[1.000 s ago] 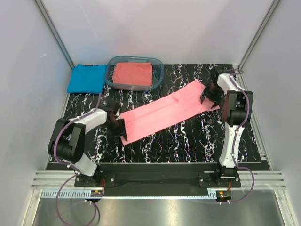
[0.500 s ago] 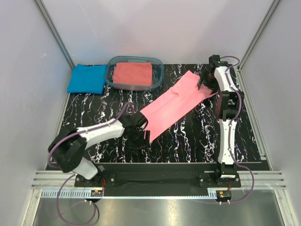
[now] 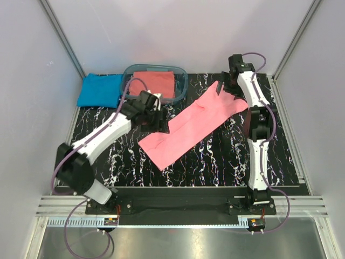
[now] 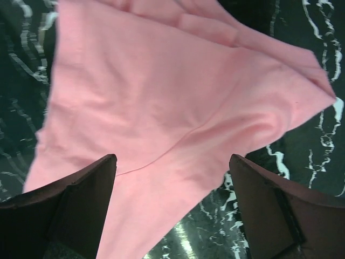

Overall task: Fold and stack the t-shirts
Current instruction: Fold the tshirt

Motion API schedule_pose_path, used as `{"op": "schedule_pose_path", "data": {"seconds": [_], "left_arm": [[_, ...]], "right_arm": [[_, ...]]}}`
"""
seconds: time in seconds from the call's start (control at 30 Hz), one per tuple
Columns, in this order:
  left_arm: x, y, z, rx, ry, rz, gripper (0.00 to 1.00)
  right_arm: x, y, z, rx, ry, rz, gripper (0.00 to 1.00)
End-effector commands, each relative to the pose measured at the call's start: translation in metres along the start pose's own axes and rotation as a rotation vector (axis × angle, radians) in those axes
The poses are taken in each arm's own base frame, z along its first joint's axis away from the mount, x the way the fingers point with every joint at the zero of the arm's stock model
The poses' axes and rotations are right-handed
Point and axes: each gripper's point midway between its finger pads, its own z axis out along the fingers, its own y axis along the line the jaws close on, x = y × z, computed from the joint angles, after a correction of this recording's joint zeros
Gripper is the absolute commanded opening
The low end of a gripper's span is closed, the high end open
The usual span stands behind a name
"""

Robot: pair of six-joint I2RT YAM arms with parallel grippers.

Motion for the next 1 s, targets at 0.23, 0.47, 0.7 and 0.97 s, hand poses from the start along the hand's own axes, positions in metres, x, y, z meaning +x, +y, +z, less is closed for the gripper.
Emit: {"op": "schedule_pose_path", "data": {"seconds": [0.23,0.47,0.7,0.97], "left_arm": [[-0.021,0.028,0.076,-0.111,0.081,0.295,0.78],[0.002,0.047,0.103,-0.144,0.161,0.325,0.78],[0.058,0.05,0.124,-0.144,0.336,0.235,0.78],[0.108,0.007,0.122,-0.074,0.483,0.206,0.77]], "right_arm": [[0.008,0.045,0.006,-0.015,-0.02,0.048,0.93],[0.02,0.04,0.035,0.099,-0.034,0.003,0.92],[0.016,0.05,0.053,0.107,-0.06,-0.095,0.92],[0.008,0.087,0.065,-0.019,-0.121,-0.222,0.91]]}}
